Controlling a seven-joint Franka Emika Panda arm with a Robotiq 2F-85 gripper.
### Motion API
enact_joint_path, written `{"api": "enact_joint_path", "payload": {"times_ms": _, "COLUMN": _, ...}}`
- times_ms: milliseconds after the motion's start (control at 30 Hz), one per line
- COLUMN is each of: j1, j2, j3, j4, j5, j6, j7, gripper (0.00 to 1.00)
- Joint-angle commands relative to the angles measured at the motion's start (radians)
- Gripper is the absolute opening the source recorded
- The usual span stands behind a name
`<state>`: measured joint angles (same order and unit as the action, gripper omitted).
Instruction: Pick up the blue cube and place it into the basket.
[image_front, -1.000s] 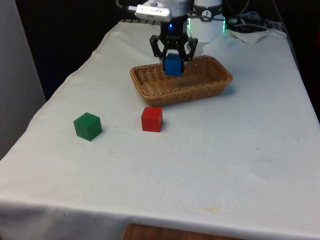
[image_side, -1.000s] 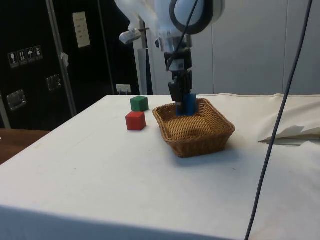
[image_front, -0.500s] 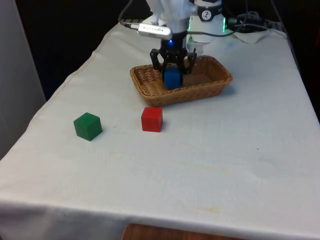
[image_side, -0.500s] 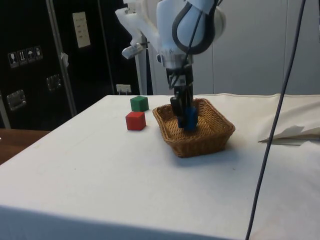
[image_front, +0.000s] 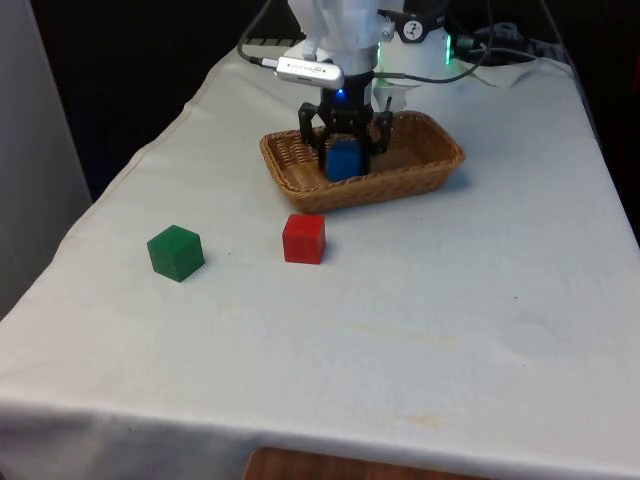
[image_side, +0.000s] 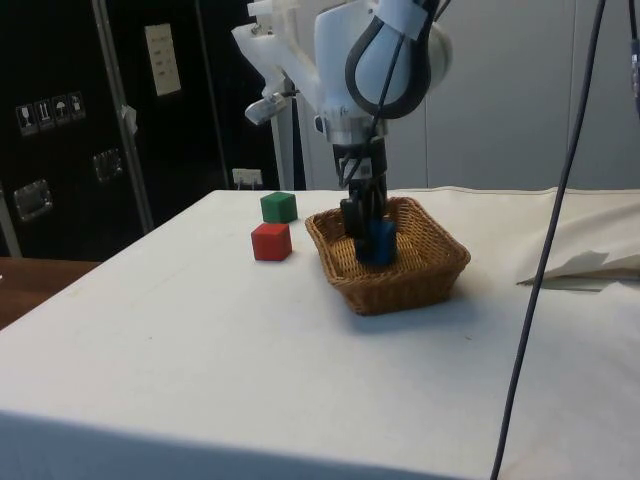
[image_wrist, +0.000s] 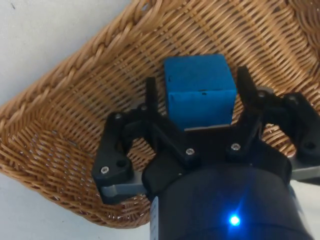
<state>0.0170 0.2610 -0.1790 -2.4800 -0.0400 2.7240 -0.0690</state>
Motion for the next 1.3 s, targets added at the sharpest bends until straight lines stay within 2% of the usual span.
{"api": "enact_joint_path", "payload": {"times_ms": 0, "j1": -0.003, "j2": -0.003, "j3": 0.003, "j4": -0.002, "j5": 0.006, "j6": -0.001, "j7": -0.006, "gripper": 0.51}}
{"api": "enact_joint_path", "payload": {"times_ms": 133, "j1": -0.002, "j2": -0.003, "j3": 0.002, "j4": -0.002, "j5": 0.005, "j6": -0.002, "j7": -0.006, "gripper": 0.91}}
{"api": "enact_joint_path", "payload": {"times_ms": 167, "j1": -0.002, "j2": -0.003, "j3": 0.002, "j4": -0.002, "j5": 0.005, "j6": -0.002, "j7": -0.006, "gripper": 0.98}}
{"api": "enact_joint_path", "payload": {"times_ms": 200, "j1": -0.002, "j2": -0.003, "j3": 0.002, "j4": -0.002, "j5": 0.005, "j6": -0.003, "j7": -0.005, "gripper": 1.00}}
{"api": "enact_joint_path", "payload": {"times_ms": 400, "j1": -0.001, "j2": -0.006, "j3": 0.001, "j4": -0.002, "j5": 0.003, "j6": -0.006, "j7": -0.004, "gripper": 1.00}}
{"api": "enact_joint_path", "payload": {"times_ms": 500, "j1": 0.001, "j2": -0.034, "j3": -0.004, "j4": -0.004, "j5": -0.005, "j6": -0.026, "j7": -0.001, "gripper": 1.00}}
{"api": "enact_joint_path", "payload": {"times_ms": 533, "j1": 0.000, "j2": -0.019, "j3": -0.002, "j4": 0.001, "j5": -0.001, "j6": -0.014, "j7": 0.000, "gripper": 1.00}}
{"api": "enact_joint_path", "payload": {"times_ms": 567, "j1": 0.001, "j2": -0.051, "j3": -0.006, "j4": -0.005, "j5": -0.008, "j6": -0.041, "j7": 0.000, "gripper": 1.00}}
{"api": "enact_joint_path", "payload": {"times_ms": 800, "j1": 0.001, "j2": -0.118, "j3": -0.007, "j4": -0.009, "j5": -0.014, "j6": -0.103, "j7": -0.003, "gripper": 1.00}}
{"api": "enact_joint_path", "payload": {"times_ms": 833, "j1": 0.000, "j2": -0.113, "j3": -0.004, "j4": -0.007, "j5": -0.004, "j6": -0.098, "j7": -0.006, "gripper": 1.00}}
{"api": "enact_joint_path", "payload": {"times_ms": 1033, "j1": 0.002, "j2": -0.190, "j3": -0.005, "j4": -0.008, "j5": -0.017, "j6": -0.171, "j7": -0.006, "gripper": 1.00}}
{"api": "enact_joint_path", "payload": {"times_ms": 1100, "j1": 0.001, "j2": -0.195, "j3": -0.003, "j4": -0.008, "j5": -0.007, "j6": -0.172, "j7": -0.012, "gripper": 1.00}}
{"api": "enact_joint_path", "payload": {"times_ms": 1267, "j1": 0.002, "j2": -0.219, "j3": 0.001, "j4": 0.021, "j5": -0.008, "j6": -0.220, "j7": -0.023, "gripper": 1.00}}
